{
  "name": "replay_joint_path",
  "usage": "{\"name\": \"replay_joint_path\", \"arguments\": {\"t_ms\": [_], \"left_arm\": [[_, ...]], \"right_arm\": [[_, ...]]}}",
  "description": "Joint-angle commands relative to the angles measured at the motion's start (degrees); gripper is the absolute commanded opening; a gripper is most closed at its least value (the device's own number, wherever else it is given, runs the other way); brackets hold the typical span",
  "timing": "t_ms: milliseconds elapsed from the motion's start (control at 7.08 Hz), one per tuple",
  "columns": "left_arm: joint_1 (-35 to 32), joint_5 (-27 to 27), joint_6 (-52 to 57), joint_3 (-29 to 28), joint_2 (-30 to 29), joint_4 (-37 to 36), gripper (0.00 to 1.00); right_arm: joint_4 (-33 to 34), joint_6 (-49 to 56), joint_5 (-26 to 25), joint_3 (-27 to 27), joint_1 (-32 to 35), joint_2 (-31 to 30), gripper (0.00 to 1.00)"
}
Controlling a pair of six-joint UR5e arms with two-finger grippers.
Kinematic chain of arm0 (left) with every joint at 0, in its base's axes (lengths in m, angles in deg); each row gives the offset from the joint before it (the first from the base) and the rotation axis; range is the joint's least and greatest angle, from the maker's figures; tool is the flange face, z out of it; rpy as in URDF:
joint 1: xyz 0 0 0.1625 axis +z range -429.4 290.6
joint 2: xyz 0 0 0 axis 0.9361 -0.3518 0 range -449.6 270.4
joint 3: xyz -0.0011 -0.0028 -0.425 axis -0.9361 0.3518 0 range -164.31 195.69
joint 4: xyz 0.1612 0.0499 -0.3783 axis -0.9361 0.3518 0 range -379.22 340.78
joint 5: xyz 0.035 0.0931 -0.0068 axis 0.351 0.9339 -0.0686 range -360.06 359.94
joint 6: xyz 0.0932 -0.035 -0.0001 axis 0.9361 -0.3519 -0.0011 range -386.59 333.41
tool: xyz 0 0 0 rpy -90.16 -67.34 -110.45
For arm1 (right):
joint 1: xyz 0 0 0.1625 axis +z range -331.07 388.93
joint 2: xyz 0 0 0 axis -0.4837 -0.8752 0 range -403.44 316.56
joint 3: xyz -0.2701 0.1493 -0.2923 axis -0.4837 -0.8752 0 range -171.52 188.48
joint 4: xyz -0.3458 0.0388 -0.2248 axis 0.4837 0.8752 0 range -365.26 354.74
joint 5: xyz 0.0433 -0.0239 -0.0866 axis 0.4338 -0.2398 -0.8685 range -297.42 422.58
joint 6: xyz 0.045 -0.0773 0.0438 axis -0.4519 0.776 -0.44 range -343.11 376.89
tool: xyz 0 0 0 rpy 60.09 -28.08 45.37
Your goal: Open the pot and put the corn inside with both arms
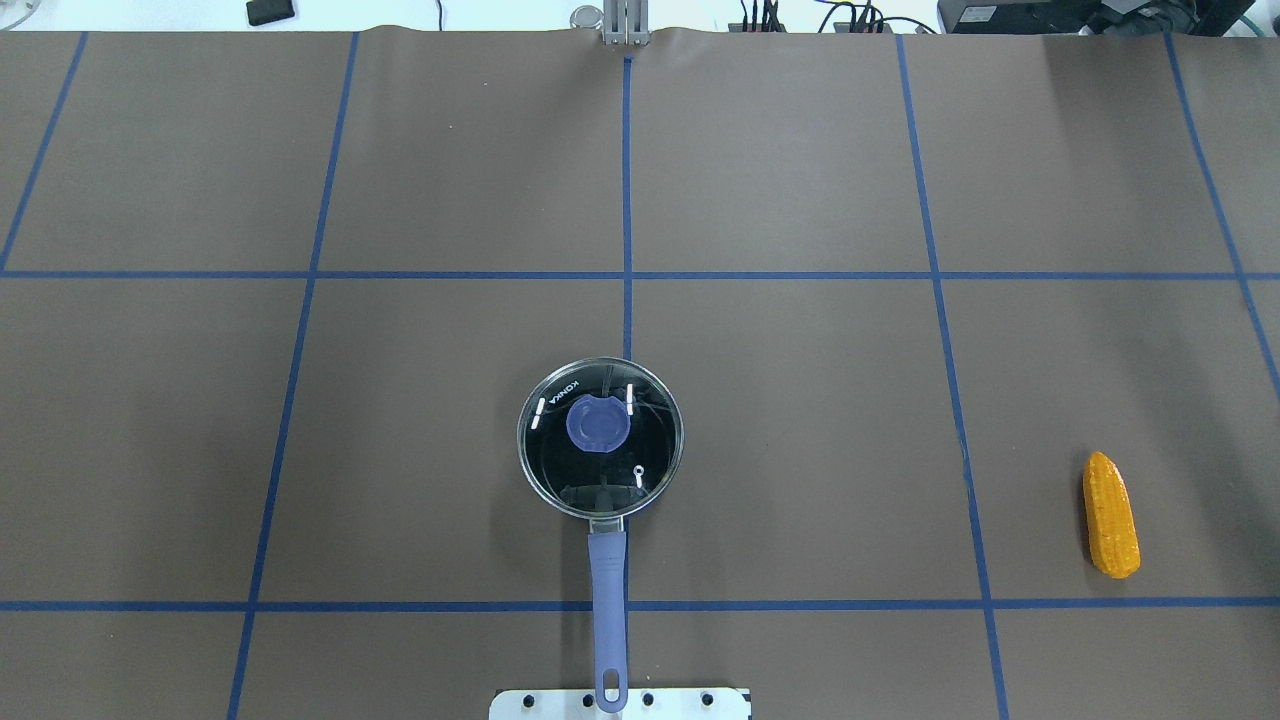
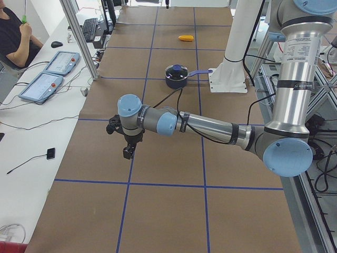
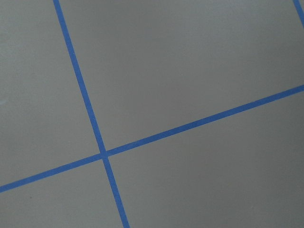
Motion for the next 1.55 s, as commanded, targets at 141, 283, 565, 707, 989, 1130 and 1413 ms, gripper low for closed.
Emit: {"name": "replay_joint_path", "arguments": {"t_ms": [141,283,565,707,989,1130,1413], "left_arm": [[0.1,0.0,-2.4,0.5,-0.4,-0.1,0.99],[0.5,0.0,-7.1,1.1,-2.5,-0.6,0.99],[6.3,0.2,-17.3,3.2,-9.3,-3.8,0.99],[8.4,0.2,-20.1,4.4,-14.5,-8.8,0.99],[14.4,0.6,-27.8,5.8,-26.8,-19.0,0.99],[18.3,0.8,-34.1,5.8,-29.8,-18.9,0.99],[28.8,6.0,-48.6,5.7,-37.5,-18.8,0.99]], "right_arm": [[0.0,0.0,0.1,0.0,0.1,2.4,1.00],[0.0,0.0,-0.3,-0.3,0.1,3.6,1.00],[0.0,-0.5,-0.5,1.1,0.1,4.5,1.00],[0.0,-0.5,-0.4,1.2,0.1,4.2,1.00],[0.0,-0.4,-0.1,3.6,0.1,3.7,1.00],[0.0,-0.4,0.3,4.6,0.1,3.4,1.00],[-0.1,-1.0,0.2,7.5,0.0,-0.1,1.00]]}}
